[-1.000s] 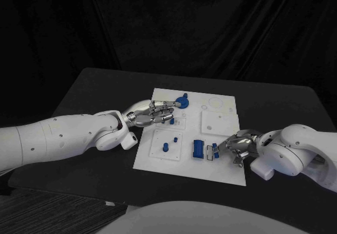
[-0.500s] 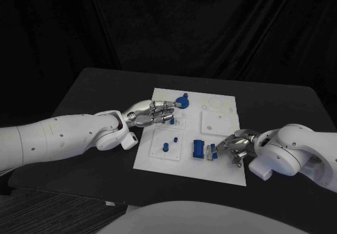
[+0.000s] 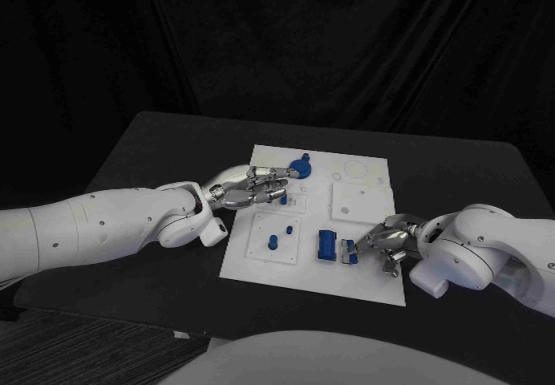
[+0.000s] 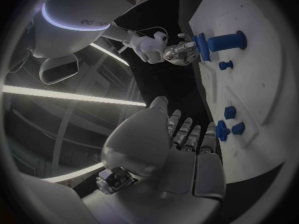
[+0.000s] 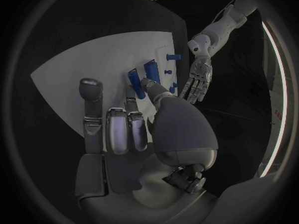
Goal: Assemble the parts on the task board
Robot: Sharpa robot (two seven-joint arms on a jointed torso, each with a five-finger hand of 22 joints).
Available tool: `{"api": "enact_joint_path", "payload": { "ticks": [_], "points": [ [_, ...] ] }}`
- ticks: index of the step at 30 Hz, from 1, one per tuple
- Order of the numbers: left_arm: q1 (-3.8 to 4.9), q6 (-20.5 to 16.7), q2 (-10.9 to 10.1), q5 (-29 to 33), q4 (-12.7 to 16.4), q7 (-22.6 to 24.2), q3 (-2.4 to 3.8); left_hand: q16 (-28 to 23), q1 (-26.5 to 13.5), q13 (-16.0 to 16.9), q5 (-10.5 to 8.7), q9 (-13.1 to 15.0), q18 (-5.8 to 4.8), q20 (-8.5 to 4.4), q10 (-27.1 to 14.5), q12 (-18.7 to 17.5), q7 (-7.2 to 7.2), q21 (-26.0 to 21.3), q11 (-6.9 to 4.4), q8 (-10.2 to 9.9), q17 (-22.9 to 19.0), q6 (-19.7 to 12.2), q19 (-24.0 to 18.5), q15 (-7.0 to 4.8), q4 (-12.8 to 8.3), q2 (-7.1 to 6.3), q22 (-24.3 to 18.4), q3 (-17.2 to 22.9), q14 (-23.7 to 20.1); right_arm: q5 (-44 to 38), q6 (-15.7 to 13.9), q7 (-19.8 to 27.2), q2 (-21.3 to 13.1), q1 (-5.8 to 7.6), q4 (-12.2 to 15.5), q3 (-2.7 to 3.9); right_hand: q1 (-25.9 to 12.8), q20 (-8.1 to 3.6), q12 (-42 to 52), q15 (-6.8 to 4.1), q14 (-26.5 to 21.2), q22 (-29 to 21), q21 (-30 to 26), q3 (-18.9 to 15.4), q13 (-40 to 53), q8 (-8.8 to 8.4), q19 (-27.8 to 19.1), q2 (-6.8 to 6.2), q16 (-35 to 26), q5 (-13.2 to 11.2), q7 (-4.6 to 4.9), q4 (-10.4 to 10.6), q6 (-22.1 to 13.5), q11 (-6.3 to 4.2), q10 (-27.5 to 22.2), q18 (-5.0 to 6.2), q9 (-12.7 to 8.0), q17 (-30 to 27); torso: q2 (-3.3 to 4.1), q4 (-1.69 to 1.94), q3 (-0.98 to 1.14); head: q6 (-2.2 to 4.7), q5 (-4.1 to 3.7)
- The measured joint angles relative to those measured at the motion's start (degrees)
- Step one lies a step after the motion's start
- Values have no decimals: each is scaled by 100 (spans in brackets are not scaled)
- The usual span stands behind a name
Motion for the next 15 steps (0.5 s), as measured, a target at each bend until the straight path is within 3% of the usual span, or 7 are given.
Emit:
{"api": "enact_joint_path", "payload": {
  "ticks": [2, 5, 13, 15],
  "points": [
    [-1, 2, 1, 0, -2, 0, 0, 0, 0, 0, 0, 0, 0, 0, 0, 0, 0, 0, 0, 0, 0, 0, 0, 0, 0, 0, 0, 0, 0, -27, 14, -8, 5, -2, -1, 0, 0, 0, 0, 0, 0, 0, 0, 0, 0, 0, 0, 0, 0, -1, 0, 0, 0, 0, 0, 0, 0, 0, 0, 0, 0, 0, -1],
    [-2, 6, 5, 0, -6, 0, 0, 0, 0, 0, 1, 0, 0, 1, 0, 0, 0, 0, 0, 0, 0, 0, 0, 0, 0, 0, 1, 0, 0, -65, 29, -14, 10, -6, -1, 0, -105, 0, 0, 5, -4, 0, 0, 0, 0, 0, 0, 105, 0, -291, 0, 1, 0, 0, 0, 0, 1, 0, -1, 1, 0, 0, -4],
    [-4, 17, 13, 0, -14, 0, 0, 0, 0, 0, 66, 0, 0, 1, 0, 0, 0, 0, 0, 0, 0, 0, -1, 10, 0, 0, 2, 0, 10, -145, 36, -32, 54, -14, -23, 0, -106, 0, 0, 5, -4, 0, 0, 15, 0, 0, 0, 106, 0, -445, 0, 96, 0, 0, 0, 0, 5, 0, -1, -1, 1, 0, 1],
    [-5, 19, 15, 0, -15, 0, 0, 0, 0, 0, 66, 0, 0, 1, 0, 0, 0, 0, 0, 0, 0, 0, -1, 10, 0, 0, 2, 0, 10, -158, 36, -36, 68, -15, -33, 0, -166, 0, 0, 5, -4, 0, 0, -24, 0, 0, 0, 166, 0, -484, 0, 134, 0, 0, 0, 0, 44, 0, -1, -2, 1, 0, 3]
  ]
}}
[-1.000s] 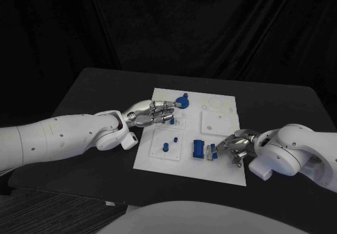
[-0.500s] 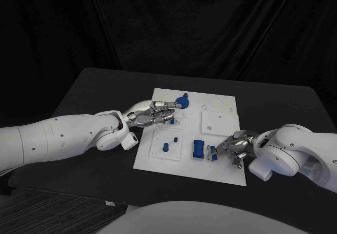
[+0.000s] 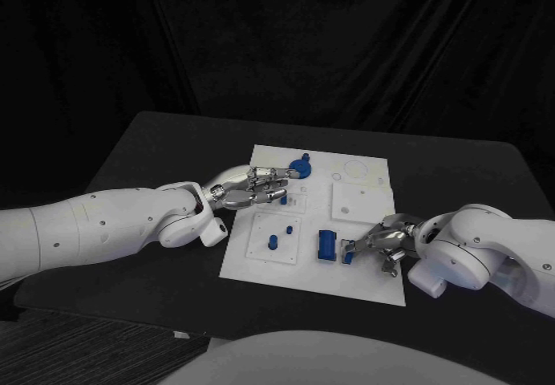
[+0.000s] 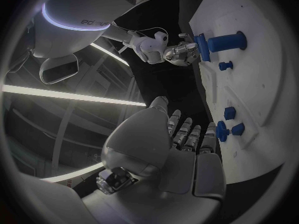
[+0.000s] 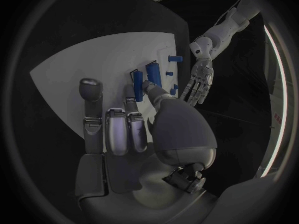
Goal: Assemble the parts on the task board
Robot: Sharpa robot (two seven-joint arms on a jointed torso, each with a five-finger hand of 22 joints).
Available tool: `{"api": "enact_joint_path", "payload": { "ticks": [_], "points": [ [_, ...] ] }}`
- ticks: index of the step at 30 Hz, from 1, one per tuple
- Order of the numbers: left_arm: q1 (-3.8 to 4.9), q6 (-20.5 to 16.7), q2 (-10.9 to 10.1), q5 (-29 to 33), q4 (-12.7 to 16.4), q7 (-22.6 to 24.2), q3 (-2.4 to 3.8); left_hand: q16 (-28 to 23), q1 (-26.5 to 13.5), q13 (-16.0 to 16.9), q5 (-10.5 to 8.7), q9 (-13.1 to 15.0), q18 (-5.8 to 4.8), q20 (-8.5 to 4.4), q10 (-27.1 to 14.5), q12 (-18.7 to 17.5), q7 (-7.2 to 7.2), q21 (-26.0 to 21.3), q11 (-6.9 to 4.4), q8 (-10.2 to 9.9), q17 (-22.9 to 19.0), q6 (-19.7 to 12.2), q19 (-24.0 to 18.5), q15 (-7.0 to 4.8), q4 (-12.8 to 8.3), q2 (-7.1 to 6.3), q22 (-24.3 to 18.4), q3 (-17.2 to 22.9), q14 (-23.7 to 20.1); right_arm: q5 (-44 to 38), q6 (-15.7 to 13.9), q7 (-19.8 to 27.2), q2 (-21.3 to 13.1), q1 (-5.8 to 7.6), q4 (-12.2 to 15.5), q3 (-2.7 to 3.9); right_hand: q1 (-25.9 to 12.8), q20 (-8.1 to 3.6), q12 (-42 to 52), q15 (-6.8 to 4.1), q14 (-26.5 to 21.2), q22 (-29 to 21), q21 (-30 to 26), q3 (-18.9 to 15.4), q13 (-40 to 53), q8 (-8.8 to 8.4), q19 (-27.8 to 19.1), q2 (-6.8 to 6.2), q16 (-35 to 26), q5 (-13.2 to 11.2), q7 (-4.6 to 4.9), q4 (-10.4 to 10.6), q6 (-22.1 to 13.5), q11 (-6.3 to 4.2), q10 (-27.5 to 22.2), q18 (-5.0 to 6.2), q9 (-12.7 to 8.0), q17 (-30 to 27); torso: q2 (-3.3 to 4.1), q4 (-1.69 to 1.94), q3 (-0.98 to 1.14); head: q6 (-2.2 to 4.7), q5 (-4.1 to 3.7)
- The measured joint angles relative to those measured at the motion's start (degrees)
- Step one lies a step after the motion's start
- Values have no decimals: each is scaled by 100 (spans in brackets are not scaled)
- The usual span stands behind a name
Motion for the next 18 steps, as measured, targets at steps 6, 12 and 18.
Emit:
{"api": "enact_joint_path", "payload": {
  "ticks": [6, 12, 18],
  "points": [
    [-2, 5, 10, 0, -4, 0, 0, 0, 0, 0, 0, 0, 0, 0, 0, 0, 0, 0, 0, 0, 0, 0, 0, 0, 0, 0, 1, 0, 0, -25, -1, -10, 32, -3, -31, 0, -21, 0, 0, 0, 0, 0, 0, 0, 0, 88, 0, 21, 0, -72, 0, 1, 0, 0, 0, 0, 60, 0, 0, -2, 0, 0, -5],
    [-3, 11, 14, 0, -8, 0, 0, 0, 15, 0, 0, 0, 0, 1, 0, 0, 0, 0, 0, 0, 0, 0, 0, 0, 0, 15, 3, 0, 0, -45, -1, -14, 48, -6, -46, -1, -22, 0, 0, 0, 0, 0, 0, 0, 0, 116, 0, 22, 0, -182, 0, 1, -1, 0, 0, 0, 69, 0, 1, -3, 1, 0, 2],
    [-4, 23, 18, 0, -12, 0, 0, 0, 15, 0, 0, 0, 0, 1, 0, 0, 0, 0, 0, 0, 0, 0, 0, 0, 0, 15, 3, 0, 1, -100, -1, -15, 63, -10, -48, 1, -22, 0, 0, 1, 0, 0, 0, 0, 0, 116, 0, 21, 0, -191, 0, 1, -1, 1, 0, 0, 83, 0, 1, -2, 1, 0, 4]
  ]
}}
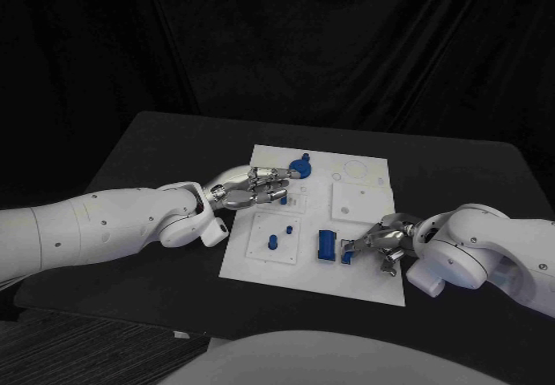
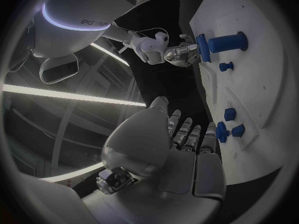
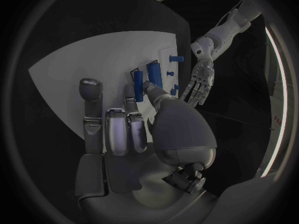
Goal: Assemble the parts on the task board
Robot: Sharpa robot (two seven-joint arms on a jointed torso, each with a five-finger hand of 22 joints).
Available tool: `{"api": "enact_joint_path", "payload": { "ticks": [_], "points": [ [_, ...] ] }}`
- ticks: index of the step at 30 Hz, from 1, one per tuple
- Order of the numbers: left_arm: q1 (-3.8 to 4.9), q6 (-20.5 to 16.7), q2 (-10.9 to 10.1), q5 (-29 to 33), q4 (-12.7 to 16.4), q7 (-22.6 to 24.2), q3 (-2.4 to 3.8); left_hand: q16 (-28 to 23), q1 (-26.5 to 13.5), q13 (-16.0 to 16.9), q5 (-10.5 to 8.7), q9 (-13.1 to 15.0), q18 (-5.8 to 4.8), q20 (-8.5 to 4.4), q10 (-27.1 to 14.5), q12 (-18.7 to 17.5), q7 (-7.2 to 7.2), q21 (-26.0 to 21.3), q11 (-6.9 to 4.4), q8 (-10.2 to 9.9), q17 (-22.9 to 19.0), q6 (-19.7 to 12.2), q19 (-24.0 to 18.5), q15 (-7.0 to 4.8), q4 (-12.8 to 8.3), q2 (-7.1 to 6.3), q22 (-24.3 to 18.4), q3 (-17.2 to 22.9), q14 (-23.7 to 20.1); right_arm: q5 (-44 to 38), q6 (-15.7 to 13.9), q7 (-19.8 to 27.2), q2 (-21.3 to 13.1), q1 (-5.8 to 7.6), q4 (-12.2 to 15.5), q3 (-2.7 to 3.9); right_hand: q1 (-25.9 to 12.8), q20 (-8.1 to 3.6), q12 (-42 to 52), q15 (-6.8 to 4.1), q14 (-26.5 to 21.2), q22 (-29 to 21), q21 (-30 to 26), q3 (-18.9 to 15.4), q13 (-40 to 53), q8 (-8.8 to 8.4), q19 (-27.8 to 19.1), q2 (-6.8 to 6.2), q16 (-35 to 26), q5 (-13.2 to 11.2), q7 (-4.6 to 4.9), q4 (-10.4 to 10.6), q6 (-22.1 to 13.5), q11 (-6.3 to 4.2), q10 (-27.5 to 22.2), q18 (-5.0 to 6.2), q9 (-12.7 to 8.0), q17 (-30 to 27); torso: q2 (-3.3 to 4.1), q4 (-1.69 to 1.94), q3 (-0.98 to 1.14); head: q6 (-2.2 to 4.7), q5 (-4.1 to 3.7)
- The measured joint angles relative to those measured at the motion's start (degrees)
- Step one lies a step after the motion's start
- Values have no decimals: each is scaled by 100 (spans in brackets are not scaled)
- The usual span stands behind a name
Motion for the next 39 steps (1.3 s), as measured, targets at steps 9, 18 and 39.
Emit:
{"api": "enact_joint_path", "payload": {
  "ticks": [9, 18, 39],
  "points": [
    [-4, 20, 9, 0, -12, 0, 0, 0, 0, 0, 0, 0, 0, 1, 0, 0, 0, 0, 0, 0, 0, 0, 0, 0, 0, 0, 1, 0, 0, -174, 18, 0, 2, -9, 34, 0, -127, 1, 0, 21, 19, 0, 0, -72, 0, 0, 0, -128, 0, -369, 52, 70, -55, 30, 28, 0, 34, 0, -1, 2, 1, 0, -7],
    [-9, 51, 14, -1, -24, 0, 0, 0, 1, 0, 0, 0, 0, 49, -10, 0, 52, 0, -11, 0, 0, 51, -46, 10, -117, 0, 11, 119, 10, -402, 67, 0, 10, -14, 68, -1, -127, 51, 0, 21, 19, 0, -1, -233, 0, 0, -51, -129, 0, -671, 81, 230, -83, 31, 29, 0, 76, 0, -1, 2, 2, 0, 3],
    [-18, 101, 24, -1, -53, 1, 0, 1, 1, 0, 1, 0, 1, 98, -12, 0, 51, 1, -10, 0, 0, 49, 1, 30, -117, 0, 27, 119, 29, -552, 96, 17, -2, -25, 124, -2, -248, 51, 0, 21, 19, 0, -34, -730, 0, 435, -51, -248, 0, -680, 41, 552, -249, 30, 28, 0, 301, 0, -5, 0, 3, 0, 30]
  ]
}}
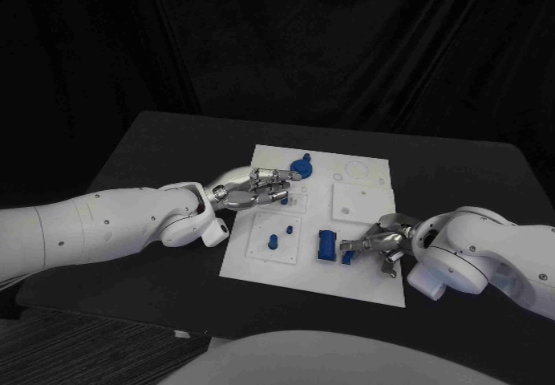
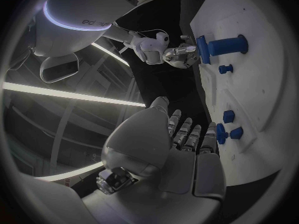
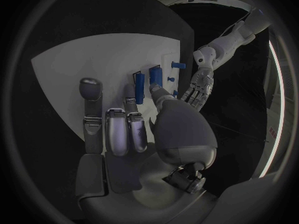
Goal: Assemble the parts on the task board
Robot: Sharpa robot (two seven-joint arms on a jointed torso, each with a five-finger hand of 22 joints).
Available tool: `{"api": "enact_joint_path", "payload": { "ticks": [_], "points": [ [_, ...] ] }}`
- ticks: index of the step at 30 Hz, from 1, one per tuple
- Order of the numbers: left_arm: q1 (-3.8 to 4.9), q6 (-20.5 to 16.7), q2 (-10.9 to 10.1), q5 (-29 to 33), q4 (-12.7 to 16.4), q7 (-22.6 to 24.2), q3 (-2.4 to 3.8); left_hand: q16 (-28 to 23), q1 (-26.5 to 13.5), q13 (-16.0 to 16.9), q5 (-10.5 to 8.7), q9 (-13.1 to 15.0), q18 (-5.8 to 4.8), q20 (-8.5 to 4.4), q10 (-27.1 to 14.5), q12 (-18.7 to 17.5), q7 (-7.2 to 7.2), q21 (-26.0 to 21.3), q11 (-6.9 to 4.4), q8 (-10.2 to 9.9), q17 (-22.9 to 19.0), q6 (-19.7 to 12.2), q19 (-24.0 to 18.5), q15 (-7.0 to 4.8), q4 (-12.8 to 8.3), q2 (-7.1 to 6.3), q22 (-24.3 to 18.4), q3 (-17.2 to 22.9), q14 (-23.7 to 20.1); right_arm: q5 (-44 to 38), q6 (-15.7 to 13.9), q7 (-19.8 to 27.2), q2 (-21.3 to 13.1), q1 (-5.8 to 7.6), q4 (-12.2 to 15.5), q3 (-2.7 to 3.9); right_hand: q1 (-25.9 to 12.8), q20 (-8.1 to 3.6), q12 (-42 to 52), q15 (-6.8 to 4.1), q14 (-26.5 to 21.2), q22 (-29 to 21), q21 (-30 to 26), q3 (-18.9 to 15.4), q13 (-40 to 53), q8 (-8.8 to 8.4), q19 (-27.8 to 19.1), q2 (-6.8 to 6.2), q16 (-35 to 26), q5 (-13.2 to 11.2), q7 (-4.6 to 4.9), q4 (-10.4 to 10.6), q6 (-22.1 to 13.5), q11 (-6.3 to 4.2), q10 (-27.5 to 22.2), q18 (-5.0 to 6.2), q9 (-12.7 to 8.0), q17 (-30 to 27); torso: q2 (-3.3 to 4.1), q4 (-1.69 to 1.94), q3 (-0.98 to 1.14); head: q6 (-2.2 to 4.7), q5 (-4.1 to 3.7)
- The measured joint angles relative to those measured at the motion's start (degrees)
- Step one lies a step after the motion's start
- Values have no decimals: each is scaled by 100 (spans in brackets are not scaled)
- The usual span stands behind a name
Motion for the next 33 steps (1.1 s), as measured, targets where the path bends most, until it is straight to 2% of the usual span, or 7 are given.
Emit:
{"api": "enact_joint_path", "payload": {
  "ticks": [3, 5, 6, 12, 22, 26, 33],
  "points": [
    [-1, 5, 1, 0, -3, 0, 0, 0, 15, 0, 0, 0, 0, 0, 0, 0, 0, 0, 0, 0, 0, 0, 0, 0, 0, 14, 0, 0, 0, -1, -3, 6, -9, 0, 10, 0, 0, 0, 0, -1, 0, 0, 0, -197, 0, 234, 0, 0, 0, 0, -61, 87, -120, -1, 0, 1, 155, 0, 1, 0, -1, 0, -4],
    [-1, 8, 2, 0, -6, 0, 0, 0, 15, 0, 0, 0, 0, 0, 0, 0, 0, 0, 0, 0, 0, 0, 0, 0, 0, 14, 0, 0, 0, -2, -5, 11, -16, -1, 19, 1, 1, -1, 0, -1, 0, 0, -64, -227, 0, 358, 0, 0, 0, -1, -22, 117, -160, -1, 0, 0, 247, 0, 2, 0, -1, 0, -7],
    [-2, 10, 3, 0, -6, 0, 0, 0, 15, 0, 0, 0, 0, 0, 0, 0, 0, 0, 0, 0, 0, -1, 0, 0, 0, 14, 0, 0, 0, -2, -7, 13, -21, -1, 23, 1, 1, -1, 0, -1, 0, 0, -65, -227, 0, 414, 0, 0, 0, -1, -69, 117, -211, -1, 0, 1, 282, 0, 2, 0, -1, 0, -7],
    [-4, 20, 9, 0, -15, 0, 0, 0, 15, 0, 0, 0, 0, 0, 0, 0, 0, 0, 0, 0, 0, -1, 0, 0, 0, 14, 0, 0, 0, -2, -19, 26, -52, -1, 51, 2, 2, -2, 0, -2, 0, 0, -65, -339, 0, 748, -1, 2, 0, -88, -86, 228, -368, -3, -1, 1, 540, 0, 5, 0, -1, 0, 5],
    [-10, 40, 13, 0, -28, 0, 0, 0, 74, 0, 0, 0, 0, 0, 0, 0, 0, 0, 0, 0, 0, -1, 0, 0, 0, -45, 0, 0, 0, -3, -40, 38, -72, -1, 70, 2, 78, -42, 0, -61, -52, 0, -65, -512, 0, 1436, -39, 77, 0, -88, -164, 400, -531, -114, -11, 0, 1070, 0, 5, 0, -1, 0, 1],
    [-13, 45, 17, 0, -29, 0, 0, 0, 74, 0, 0, 0, 0, 0, -1, 0, 0, 0, 0, 0, 0, -1, 0, 0, 0, -45, 0, 0, 1, -4, -47, 39, -79, -1, 71, 2, 79, -43, 0, -89, -24, 0, -65, -512, 0, 1561, -39, 77, 0, -88, -165, 401, -610, -115, -11, 0, 1160, 0, 2, 0, -1, 0, -1],
    [-18, 52, 19, 0, -28, 0, 0, 0, 74, 0, 0, 0, 0, 0, -1, 0, 0, 0, -1, 0, 0, 0, 0, 0, 0, -45, 0, 0, 1, -4, -69, 42, -134, -1, 84, 2, 79, -44, 0, -89, -24, 0, -66, -513, 0, 1612, -38, 77, 0, -87, -194, 402, -644, -115, -11, 0, 1217, 0, 0, -3, -1, 0, 7]
  ]
}}
